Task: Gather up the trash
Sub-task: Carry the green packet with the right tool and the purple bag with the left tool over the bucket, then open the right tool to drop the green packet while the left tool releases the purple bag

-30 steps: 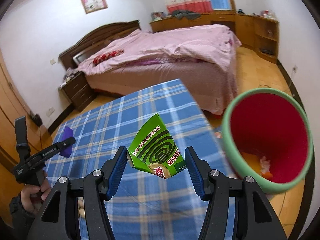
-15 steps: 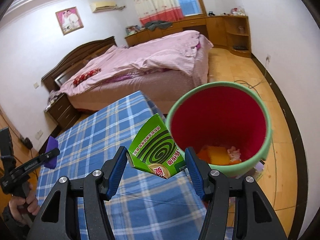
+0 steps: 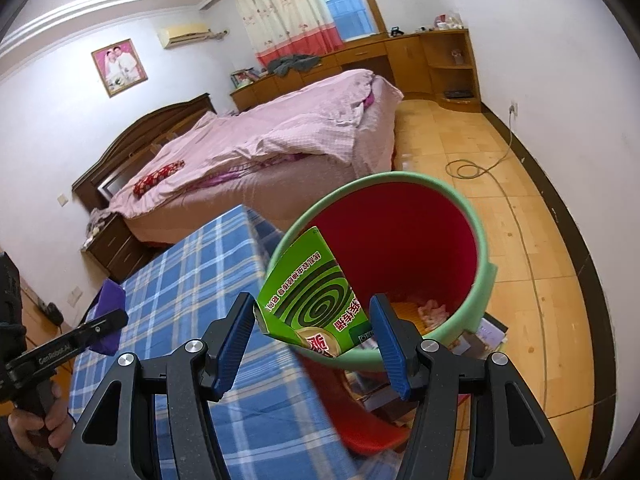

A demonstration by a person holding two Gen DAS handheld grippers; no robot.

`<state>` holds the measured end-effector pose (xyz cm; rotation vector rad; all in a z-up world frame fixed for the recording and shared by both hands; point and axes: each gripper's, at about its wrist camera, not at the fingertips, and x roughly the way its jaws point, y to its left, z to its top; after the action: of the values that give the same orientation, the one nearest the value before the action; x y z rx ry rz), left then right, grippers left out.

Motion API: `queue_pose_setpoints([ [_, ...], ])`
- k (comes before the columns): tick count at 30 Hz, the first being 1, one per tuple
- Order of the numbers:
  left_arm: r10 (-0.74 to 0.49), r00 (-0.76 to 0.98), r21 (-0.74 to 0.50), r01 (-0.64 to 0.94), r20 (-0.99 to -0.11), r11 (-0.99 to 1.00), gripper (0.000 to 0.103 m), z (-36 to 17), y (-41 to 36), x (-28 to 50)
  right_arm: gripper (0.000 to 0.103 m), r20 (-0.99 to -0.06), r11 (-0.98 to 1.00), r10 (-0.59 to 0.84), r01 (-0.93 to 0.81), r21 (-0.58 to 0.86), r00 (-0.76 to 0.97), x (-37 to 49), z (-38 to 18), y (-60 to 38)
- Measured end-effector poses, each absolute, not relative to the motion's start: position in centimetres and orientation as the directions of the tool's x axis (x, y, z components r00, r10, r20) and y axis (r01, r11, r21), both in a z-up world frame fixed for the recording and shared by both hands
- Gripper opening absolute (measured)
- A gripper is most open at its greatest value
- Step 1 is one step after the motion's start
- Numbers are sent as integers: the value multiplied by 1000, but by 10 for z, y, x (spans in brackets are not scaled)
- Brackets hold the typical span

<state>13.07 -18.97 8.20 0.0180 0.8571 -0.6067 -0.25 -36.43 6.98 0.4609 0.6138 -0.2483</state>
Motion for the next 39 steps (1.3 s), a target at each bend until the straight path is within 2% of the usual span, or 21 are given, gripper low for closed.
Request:
queue_pose_setpoints([
  [7, -488, 445, -181, 572, -751, 800, 20, 79, -246, 135, 61, -608, 865, -100, 371, 338, 787, -1, 62, -391],
  [19, -504, 352, -180, 651, -788, 737, 20, 53, -328, 141, 61, -642, 856, -111, 401, 326, 758, 13, 34, -425],
  [30, -500, 329, -181, 662, -801, 727, 20, 27, -361, 149, 63, -660, 843, -99, 416, 342, 745, 22, 16, -445],
  [31, -499, 329, -180, 663, -802, 727, 21, 26, -362, 149, 63, -660, 842, -95, 414, 347, 745, 23, 15, -447],
  [33, -498, 330, -179, 663, -802, 727, 29, 25, -364, 150, 63, -661, 841, -90, 413, 351, 745, 24, 13, -448],
  [35, -496, 332, -176, 663, -802, 728, 45, 24, -367, 152, 63, -660, 839, -88, 413, 354, 746, 24, 11, -448],
  [38, -495, 327, -183, 657, -805, 731, 46, 23, -369, 155, 64, -660, 833, -86, 416, 363, 747, 25, 9, -448],
  [39, -496, 327, -186, 654, -804, 733, 46, 24, -368, 155, 68, -657, 831, -87, 419, 367, 749, 24, 9, -448],
])
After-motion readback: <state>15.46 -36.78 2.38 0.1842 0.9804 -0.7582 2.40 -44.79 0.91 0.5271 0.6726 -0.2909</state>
